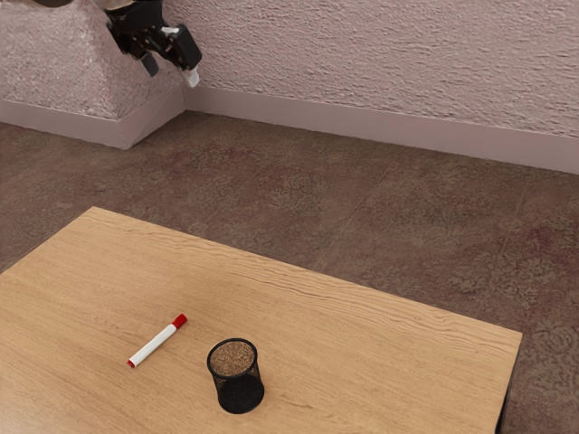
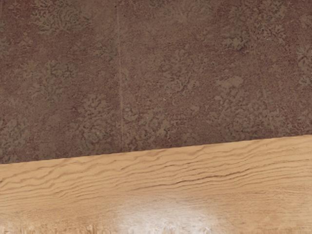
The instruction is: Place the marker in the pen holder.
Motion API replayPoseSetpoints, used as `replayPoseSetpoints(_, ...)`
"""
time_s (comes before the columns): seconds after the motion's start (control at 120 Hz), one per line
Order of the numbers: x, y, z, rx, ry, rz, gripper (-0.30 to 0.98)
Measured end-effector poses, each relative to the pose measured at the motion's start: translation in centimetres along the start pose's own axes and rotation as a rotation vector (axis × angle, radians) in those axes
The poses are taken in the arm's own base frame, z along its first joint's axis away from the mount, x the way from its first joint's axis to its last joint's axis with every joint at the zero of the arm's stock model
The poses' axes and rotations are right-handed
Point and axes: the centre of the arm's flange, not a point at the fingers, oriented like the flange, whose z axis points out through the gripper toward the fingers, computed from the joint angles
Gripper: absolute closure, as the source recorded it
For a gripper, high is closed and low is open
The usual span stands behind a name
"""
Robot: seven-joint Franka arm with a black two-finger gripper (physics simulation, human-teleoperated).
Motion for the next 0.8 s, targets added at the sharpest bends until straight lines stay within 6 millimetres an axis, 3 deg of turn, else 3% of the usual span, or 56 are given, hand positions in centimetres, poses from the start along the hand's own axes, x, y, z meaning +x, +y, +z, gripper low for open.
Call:
replayPoseSetpoints(0.133, -1.6, -0.1, 1.8, 0.01, -0.136, -0.042, 0.03)
replayPoseSetpoints(0.267, -3.1, -0.7, 5.5, 0.021, -0.258, -0.089, 0.01)
replayPoseSetpoints(0.408, -9.4, -2.4, 18.9, 0.036, -0.532, -0.16, 0.01)
replayPoseSetpoints(0.508, -13.6, -3.6, 26.0, 0.042, -0.641, -0.209, 0.0)
replayPoseSetpoints(0.575, -15.5, -4.2, 28.8, 0.044, -0.668, -0.234, 0.0)
replayPoseSetpoints(0.692, -16.6, -5.3, 32.5, 0.045, -0.694, -0.269, 0.0)
replayPoseSetpoints(0.8, -17.1, -3.2, 36.0, 0.034, -0.724, -0.235, 0.0)
